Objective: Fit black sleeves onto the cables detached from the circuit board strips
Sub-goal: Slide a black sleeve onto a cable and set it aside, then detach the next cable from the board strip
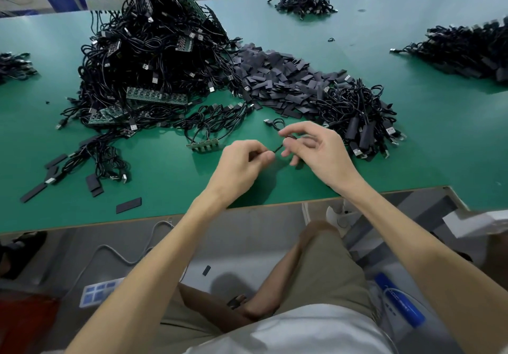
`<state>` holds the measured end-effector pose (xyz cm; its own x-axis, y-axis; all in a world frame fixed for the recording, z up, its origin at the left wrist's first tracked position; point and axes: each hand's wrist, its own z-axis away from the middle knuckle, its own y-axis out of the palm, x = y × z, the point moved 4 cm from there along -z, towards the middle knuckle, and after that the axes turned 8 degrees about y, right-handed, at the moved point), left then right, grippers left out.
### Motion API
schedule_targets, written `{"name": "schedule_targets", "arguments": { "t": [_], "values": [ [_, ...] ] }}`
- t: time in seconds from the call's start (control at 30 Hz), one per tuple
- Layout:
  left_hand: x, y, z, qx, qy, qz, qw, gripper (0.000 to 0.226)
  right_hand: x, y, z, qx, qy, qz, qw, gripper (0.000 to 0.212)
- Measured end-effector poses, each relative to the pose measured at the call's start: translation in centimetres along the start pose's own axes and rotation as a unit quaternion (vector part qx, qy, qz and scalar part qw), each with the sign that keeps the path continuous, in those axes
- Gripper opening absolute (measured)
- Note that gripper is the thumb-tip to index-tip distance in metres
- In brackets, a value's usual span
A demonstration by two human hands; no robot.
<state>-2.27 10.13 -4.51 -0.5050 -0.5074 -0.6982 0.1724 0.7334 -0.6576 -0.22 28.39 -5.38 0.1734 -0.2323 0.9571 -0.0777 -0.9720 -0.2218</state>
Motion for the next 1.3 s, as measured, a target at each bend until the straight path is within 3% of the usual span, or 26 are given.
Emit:
{"name": "schedule_targets", "arguments": {
  "t": [0.13, 0.23, 0.33, 0.43, 0.57, 0.7, 0.77, 0.93, 1.07, 1.2, 1.3],
  "values": [
    [0.7, -1.1, 0.5, -0.026, -0.045, 0.190, 0.980, 0.018, 0.1, -0.7, -0.2, -0.068, -0.011, 0.025, 0.997, 0.016],
    [0.7, -1.0, 0.8, -0.010, -0.050, 0.260, 0.964, 0.019, -0.4, 0.0, -0.3, 0.003, 0.037, -0.008, 0.999, 0.034],
    [0.6, -0.5, 0.8, 0.067, -0.043, 0.264, 0.961, 0.020, -0.6, 0.5, -0.4, 0.059, 0.042, 0.007, 0.997, 0.039],
    [0.5, 0.0, 0.9, 0.120, -0.037, 0.256, 0.958, 0.038, -0.4, 0.5, -0.4, 0.068, 0.015, 0.012, 0.997, 0.040],
    [1.2, -0.1, 0.0, 0.007, -0.129, 0.316, 0.940, 0.047, -0.1, 0.3, -0.3, 0.068, -0.003, -0.006, 0.998, 0.042],
    [1.2, 1.0, -1.3, -0.008, -0.183, 0.356, 0.916, 0.041, 0.0, 0.3, -0.4, 0.048, -0.025, 0.001, 0.999, 0.042],
    [0.6, 1.6, -2.0, -0.001, -0.184, 0.386, 0.904, 0.039, 0.1, 0.2, -0.4, 0.045, -0.030, -0.007, 0.999, 0.043],
    [0.3, 1.7, -3.4, -0.008, -0.170, 0.348, 0.922, 0.028, -0.1, 0.0, -0.5, 0.052, 0.002, -0.043, 0.998, 0.051],
    [-0.5, 0.7, -5.1, -0.038, -0.164, 0.416, 0.894, 0.022, -1.0, -0.4, -0.7, -0.005, 0.060, -0.099, 0.993, 0.045],
    [-3.1, -0.1, -7.8, 0.011, -0.140, 0.438, 0.888, 0.017, -1.3, 0.5, -0.8, 0.041, 0.085, -0.030, 0.995, 0.047],
    [-5.8, 0.4, -10.5, -0.004, -0.133, 0.480, 0.867, 0.016, -1.5, 0.6, -0.7, 0.065, 0.080, -0.020, 0.994, 0.044]
  ]
}}
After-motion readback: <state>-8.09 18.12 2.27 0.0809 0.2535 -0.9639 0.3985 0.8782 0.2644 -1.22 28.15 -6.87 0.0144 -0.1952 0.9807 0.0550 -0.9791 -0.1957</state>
